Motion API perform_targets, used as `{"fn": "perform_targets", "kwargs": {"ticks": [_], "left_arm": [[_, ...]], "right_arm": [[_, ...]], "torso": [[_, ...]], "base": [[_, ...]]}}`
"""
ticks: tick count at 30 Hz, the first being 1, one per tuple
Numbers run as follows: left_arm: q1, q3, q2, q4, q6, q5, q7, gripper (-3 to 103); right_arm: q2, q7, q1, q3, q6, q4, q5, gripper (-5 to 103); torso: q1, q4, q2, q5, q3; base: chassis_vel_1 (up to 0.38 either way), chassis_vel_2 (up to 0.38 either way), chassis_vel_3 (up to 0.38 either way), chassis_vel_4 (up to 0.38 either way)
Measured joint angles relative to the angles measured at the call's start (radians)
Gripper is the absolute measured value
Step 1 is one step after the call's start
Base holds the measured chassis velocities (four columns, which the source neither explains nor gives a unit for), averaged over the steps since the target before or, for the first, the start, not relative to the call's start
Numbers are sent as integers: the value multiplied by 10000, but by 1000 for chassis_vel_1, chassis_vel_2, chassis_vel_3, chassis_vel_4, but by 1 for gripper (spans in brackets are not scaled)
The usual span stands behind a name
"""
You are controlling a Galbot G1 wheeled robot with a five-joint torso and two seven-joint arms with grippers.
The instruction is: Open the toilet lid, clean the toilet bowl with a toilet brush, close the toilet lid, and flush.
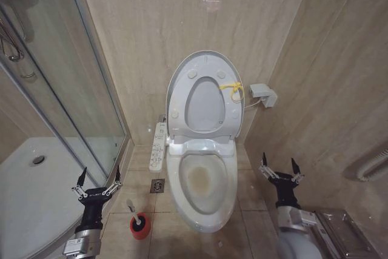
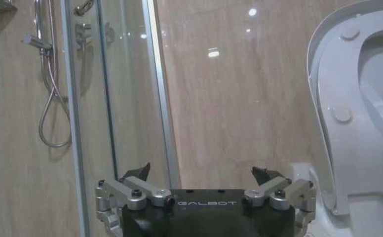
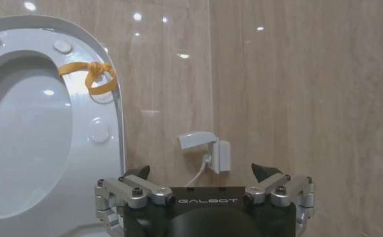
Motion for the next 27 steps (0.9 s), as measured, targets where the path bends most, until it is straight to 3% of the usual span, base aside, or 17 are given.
{"fn": "perform_targets", "kwargs": {"ticks": [9, 17, 27], "left_arm": [[-1, 0, 0, -1, 0, 0, 1, 100], [0, 0, 0, 0, 0, 0, 1, 100], [-1, -1, 0, 0, 0, 0, 1, 100]], "right_arm": [[-581, 246, 1011, -205, -380, -619, 241, 100], [-1554, 391, 3132, -535, -742, -2040, 780, 100], [-1921, 384, 4966, -1007, -865, -3497, 1106, 100]], "torso": [[0, -3, 0, 1, 0], [0, -2, -1, 2, 1], [1, -2, -1, 0, 1]], "base": [[0, 0, 0, 0], [0, 0, 0, 0], [0, 0, 0, 0]]}}
